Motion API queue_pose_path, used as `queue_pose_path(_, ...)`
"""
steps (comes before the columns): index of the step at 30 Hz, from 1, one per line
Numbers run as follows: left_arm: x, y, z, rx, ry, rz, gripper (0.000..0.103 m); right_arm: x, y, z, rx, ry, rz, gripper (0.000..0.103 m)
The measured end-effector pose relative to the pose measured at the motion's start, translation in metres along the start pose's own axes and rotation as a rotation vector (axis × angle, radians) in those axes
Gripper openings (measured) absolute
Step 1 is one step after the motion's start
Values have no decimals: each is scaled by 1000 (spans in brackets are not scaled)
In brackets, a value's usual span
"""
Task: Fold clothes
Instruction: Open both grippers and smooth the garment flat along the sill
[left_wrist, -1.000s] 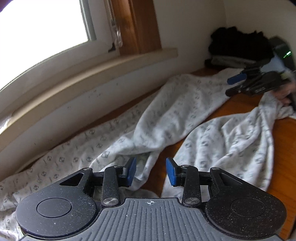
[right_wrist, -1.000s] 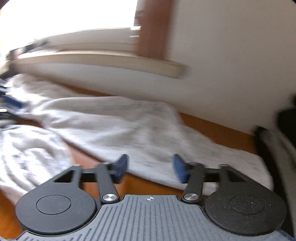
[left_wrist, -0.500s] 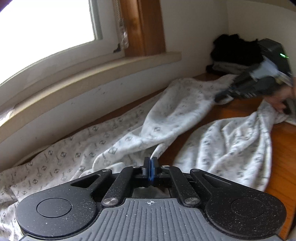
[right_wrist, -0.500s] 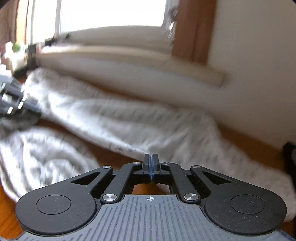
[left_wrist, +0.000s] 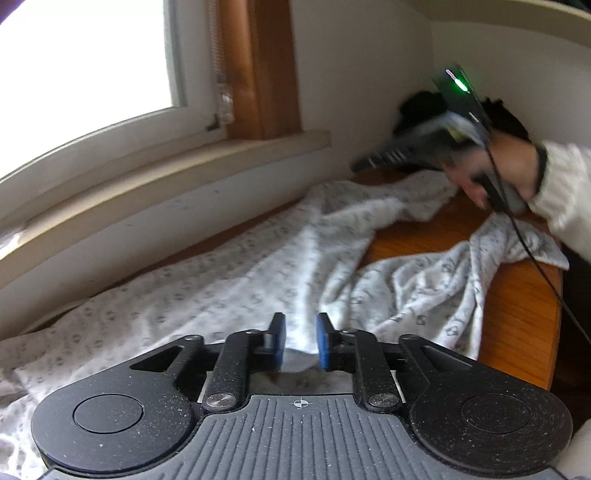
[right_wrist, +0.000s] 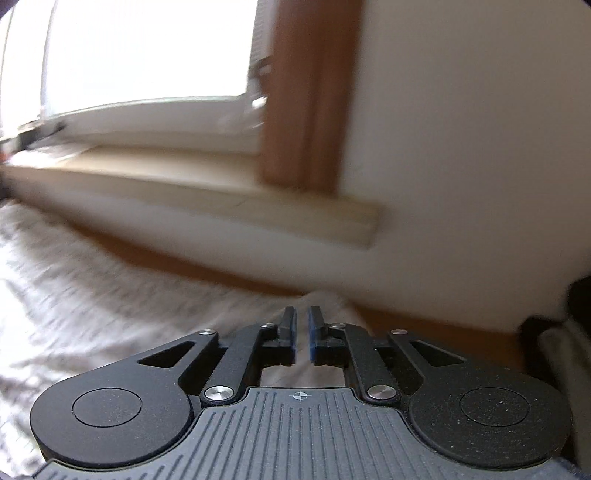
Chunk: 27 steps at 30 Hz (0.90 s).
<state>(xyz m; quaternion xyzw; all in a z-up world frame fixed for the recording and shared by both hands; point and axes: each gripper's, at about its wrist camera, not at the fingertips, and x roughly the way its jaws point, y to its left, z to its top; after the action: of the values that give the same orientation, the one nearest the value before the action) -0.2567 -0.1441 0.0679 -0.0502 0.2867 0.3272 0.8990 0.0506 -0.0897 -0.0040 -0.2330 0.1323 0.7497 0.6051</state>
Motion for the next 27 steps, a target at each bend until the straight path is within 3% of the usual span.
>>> queue_pose_path(3,-10,15,-4,-24,-6,51,37,-8,18,-18,-13,12,84,28)
queue_pose_path(11,-28,28,-35,-76,36,111,38,-29,76,-40,-92,51,284,37)
queue_pose_path(16,-34,28,-50,-109,67,109,38,-34,101,-47,-143,87,323,39)
queue_pose_path(27,-55,23,-70,-124,133,59,36,-74,100,-75,-126,99,356,40)
